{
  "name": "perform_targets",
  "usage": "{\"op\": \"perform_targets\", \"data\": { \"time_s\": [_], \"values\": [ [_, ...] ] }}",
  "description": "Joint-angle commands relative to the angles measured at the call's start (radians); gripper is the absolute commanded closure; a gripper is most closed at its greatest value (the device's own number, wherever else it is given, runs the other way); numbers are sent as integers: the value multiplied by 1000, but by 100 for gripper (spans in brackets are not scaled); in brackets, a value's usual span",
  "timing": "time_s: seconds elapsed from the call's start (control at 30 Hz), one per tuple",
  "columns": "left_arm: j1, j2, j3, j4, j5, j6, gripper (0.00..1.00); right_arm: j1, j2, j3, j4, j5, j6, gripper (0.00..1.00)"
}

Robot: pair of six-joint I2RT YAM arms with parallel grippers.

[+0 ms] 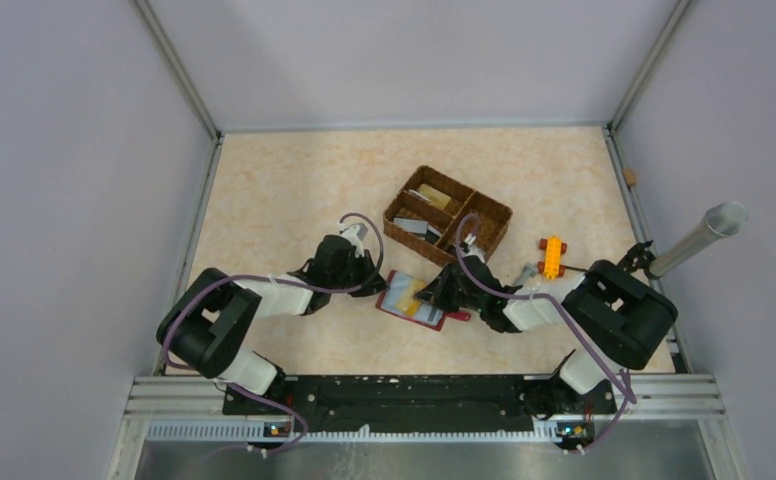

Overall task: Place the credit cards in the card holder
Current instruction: Insert the credit card into the card holder.

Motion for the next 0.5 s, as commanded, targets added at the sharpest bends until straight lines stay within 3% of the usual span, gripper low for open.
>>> {"op": "perform_targets", "data": {
  "time_s": [0.0, 0.47],
  "values": [
    [-9, 16, -43, -101, 30, 40, 96, 17, 80, -44, -191, -14, 43, 100],
    [-9, 4, -49, -109, -15, 19, 100, 21, -16, -111, -240, -44, 119, 100]
  ]
}}
